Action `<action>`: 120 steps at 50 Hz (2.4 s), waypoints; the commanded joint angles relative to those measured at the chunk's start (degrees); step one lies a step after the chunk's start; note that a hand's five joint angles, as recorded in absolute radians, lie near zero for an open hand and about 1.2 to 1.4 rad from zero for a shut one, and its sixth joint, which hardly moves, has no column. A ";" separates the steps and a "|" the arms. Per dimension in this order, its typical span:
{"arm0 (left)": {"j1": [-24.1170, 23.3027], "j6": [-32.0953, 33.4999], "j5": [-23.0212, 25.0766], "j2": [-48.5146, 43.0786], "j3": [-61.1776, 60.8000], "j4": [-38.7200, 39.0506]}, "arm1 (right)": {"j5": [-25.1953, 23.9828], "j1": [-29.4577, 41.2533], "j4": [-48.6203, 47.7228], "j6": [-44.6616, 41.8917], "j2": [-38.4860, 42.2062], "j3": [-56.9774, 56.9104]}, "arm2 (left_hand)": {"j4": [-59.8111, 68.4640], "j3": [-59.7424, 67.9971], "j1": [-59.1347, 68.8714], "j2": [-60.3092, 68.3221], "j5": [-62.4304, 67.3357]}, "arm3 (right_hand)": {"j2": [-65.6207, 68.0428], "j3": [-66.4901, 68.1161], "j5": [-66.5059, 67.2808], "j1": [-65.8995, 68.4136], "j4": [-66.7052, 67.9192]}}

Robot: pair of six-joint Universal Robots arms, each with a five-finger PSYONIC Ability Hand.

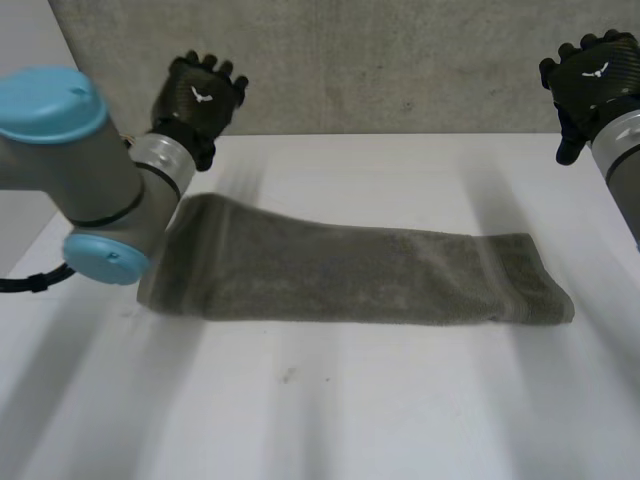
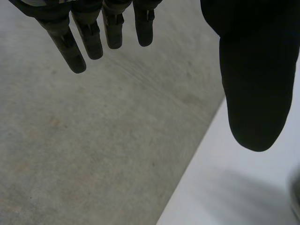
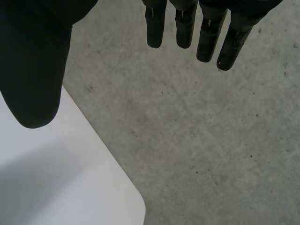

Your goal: Fold the towel.

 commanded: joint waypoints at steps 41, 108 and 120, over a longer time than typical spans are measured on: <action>7.75 -12.92 2.71 14.65 -34.11 3.24 | -15.70 -13.15 -2.69 0.74 4.51 28.85 | 0.75 0.85 0.46 0.85 0.01 | 17.15 18.09 16.95 18.39 17.02; 7.05 -14.24 2.44 17.11 -36.39 5.17 | -11.50 35.37 -10.78 -4.63 20.96 7.13 | 0.92 1.02 0.62 1.01 0.18 | -3.27 -2.33 -3.47 -2.03 -3.40; -0.68 -18.45 2.44 17.19 -33.93 7.01 | -6.65 22.29 -7.09 10.39 2.33 15.56 | 1.59 1.69 1.29 1.69 0.85 | -3.27 -2.33 -3.47 -2.03 -3.40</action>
